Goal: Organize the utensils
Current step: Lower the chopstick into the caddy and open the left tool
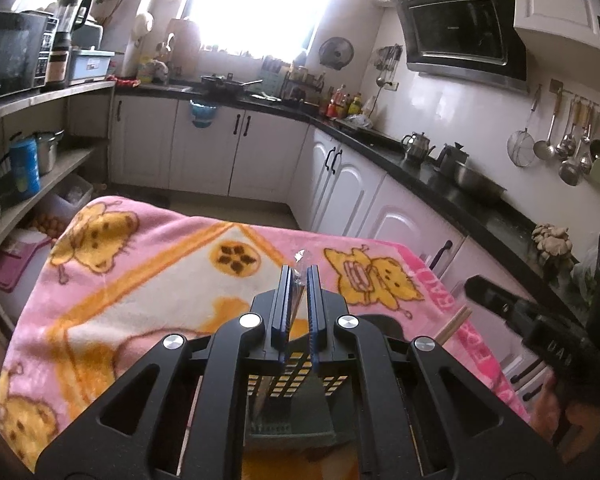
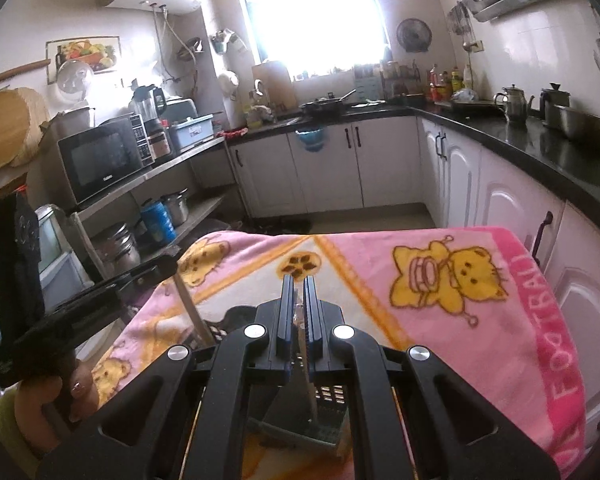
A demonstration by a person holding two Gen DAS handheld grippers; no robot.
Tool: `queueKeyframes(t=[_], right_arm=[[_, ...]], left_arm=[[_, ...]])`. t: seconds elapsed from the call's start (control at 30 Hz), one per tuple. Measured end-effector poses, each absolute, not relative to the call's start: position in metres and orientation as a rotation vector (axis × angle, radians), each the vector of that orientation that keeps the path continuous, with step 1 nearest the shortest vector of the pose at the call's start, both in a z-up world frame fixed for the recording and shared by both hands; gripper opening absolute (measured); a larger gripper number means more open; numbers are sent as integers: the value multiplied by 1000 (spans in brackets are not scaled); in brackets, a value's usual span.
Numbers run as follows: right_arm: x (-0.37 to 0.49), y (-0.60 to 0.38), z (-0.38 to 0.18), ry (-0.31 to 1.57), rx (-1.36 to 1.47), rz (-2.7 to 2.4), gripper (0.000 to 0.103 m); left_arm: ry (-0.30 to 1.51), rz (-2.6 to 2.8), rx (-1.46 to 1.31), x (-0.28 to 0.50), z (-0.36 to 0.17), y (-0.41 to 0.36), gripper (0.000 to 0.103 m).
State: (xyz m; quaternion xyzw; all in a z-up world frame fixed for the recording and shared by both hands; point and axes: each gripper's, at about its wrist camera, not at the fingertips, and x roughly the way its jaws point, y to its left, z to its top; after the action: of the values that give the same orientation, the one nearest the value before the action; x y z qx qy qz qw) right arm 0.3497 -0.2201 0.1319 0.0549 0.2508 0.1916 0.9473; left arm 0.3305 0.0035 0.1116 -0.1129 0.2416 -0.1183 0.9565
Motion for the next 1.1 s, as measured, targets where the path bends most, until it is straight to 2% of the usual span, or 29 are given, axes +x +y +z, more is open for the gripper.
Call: queueKeyframes(t=[0.1, 0.23, 0.3, 0.5, 0.57, 0.77, 0.97, 1.1], right_arm=[[352, -228, 131, 520, 117, 362, 6], [354, -239, 127, 532, 113, 314, 6], [355, -244, 125, 539, 115, 301, 7], [350, -251, 121, 554, 114, 291, 26], [348, -251, 121, 552, 108, 287, 35], [339, -251, 120, 555, 94, 278, 46], [325, -250, 114, 562, 64, 274, 52], [311, -248, 108, 562, 48, 275, 56]], left_arm=[[491, -226, -215, 329, 108, 6, 4], [499, -217, -221, 326, 104, 10, 21], [499, -213, -223, 325, 103, 12, 24], [504, -212, -229, 318, 101, 18, 37], [506, -205, -224, 315, 101, 19, 40], [516, -209, -219, 304, 98, 23, 55], [527, -213, -216, 287, 93, 25, 75], [523, -214, -218, 273, 89, 27, 84]])
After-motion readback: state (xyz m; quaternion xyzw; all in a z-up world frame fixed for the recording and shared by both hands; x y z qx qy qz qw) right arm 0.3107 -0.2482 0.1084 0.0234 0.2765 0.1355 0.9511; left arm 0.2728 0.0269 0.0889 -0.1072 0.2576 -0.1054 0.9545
